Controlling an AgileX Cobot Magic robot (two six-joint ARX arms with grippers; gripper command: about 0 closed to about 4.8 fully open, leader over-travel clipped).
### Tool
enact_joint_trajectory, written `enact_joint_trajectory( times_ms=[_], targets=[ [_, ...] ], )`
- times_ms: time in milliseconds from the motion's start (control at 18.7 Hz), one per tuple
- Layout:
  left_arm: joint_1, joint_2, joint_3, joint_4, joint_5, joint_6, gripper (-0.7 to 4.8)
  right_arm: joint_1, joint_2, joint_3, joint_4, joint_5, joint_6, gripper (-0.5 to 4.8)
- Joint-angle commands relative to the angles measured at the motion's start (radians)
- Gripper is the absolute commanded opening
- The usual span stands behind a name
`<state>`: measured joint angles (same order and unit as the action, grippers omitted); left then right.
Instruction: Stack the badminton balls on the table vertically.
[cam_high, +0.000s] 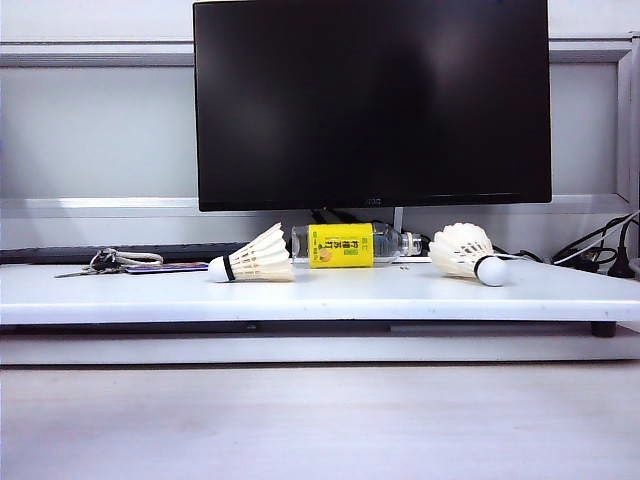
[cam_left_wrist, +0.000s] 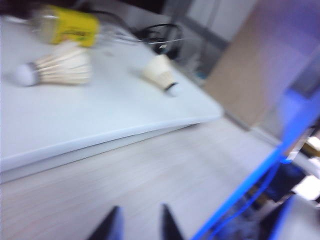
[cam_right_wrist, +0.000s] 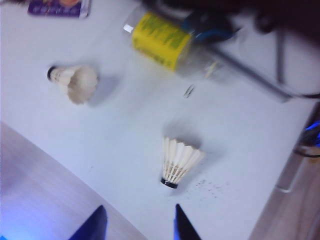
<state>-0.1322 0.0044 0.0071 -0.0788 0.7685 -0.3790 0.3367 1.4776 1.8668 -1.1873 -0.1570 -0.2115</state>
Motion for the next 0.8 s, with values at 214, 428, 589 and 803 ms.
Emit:
enact_joint_trajectory(
  times_ms=[214, 428, 589, 803],
  targets=[
    [-0.283, -0.002, 0.027, 0.222, -0.286, -0.012, 1.22, 0.0, -0.198, -0.07, 0.077, -0.051, -0.019, 1.75],
    [-0.411, 0.002, 0.06, 0.155, -0.436, 0.024, 1.53, 0.0, -0.406, -0.34, 0.244, -0.051, -0.02, 1.54],
    [-0.449, 0.069, 0.106, 0.043, -0.497, 0.08, 2.18, 0.0, -0.589, -0.647, 0.356, -0.052, 0.005, 1.48],
    [-0.452, 0.328, 0.267, 0.014, -0.489, 0.105, 2.19, 0.0, -0.73, -0.834, 0.447, -0.042, 0.024, 1.48]
  ],
)
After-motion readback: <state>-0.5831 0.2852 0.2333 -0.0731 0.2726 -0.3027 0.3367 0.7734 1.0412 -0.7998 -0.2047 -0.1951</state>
